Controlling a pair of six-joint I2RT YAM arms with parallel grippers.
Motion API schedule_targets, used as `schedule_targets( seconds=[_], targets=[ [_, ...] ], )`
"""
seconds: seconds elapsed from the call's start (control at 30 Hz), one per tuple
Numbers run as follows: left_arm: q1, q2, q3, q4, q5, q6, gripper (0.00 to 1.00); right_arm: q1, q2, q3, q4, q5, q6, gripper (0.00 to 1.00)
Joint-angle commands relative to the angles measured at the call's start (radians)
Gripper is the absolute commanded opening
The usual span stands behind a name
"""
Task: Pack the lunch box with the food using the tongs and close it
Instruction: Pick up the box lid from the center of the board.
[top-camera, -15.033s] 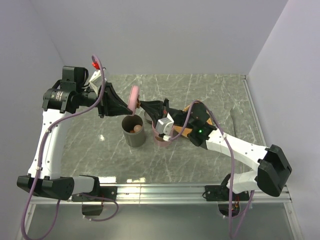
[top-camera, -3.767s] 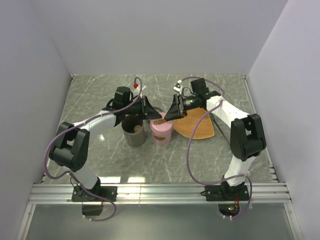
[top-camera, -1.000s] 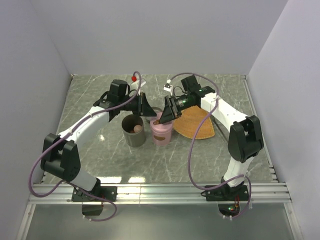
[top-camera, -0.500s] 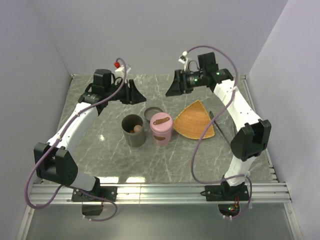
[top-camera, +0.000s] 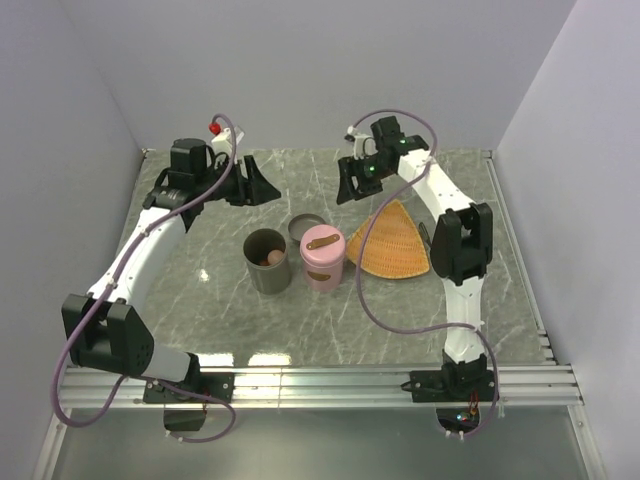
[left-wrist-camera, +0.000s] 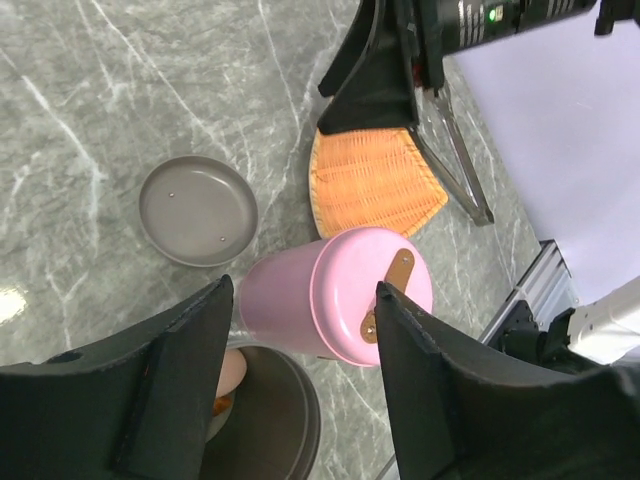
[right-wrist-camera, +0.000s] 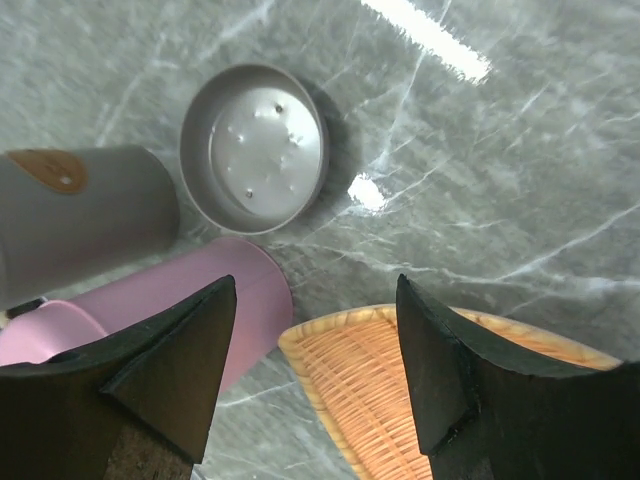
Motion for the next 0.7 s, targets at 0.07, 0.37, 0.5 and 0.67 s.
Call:
schedule_targets(
  seconds=[0.07, 0.37, 0.5, 0.67],
  targets=[
    [0.034, -0.041, -0.012, 0.027, 0.019, -0.007, 0.66, 0.077, -0.003, 0.009, 0.073, 0.091, -0.030, 0.71],
    [0.054, -0.044, -0.026, 0.027, 0.032, -0.014, 0.70, 0.135, 0.125, 0.043, 0.043, 0.126, -0.062, 0.64],
    [0.065, -0.043, -0.041, 0.040, 0.054, -0.043, 0.70, 0.163, 0.140, 0.029, 0.046, 0.132, -0.089, 0.64],
    [0.088, -0.041, -0.053, 0.064, 0.080, -0.078, 0.71, 0.189, 0.169, 0.058, 0.039, 0.150, -0.091, 0.66]
  ],
)
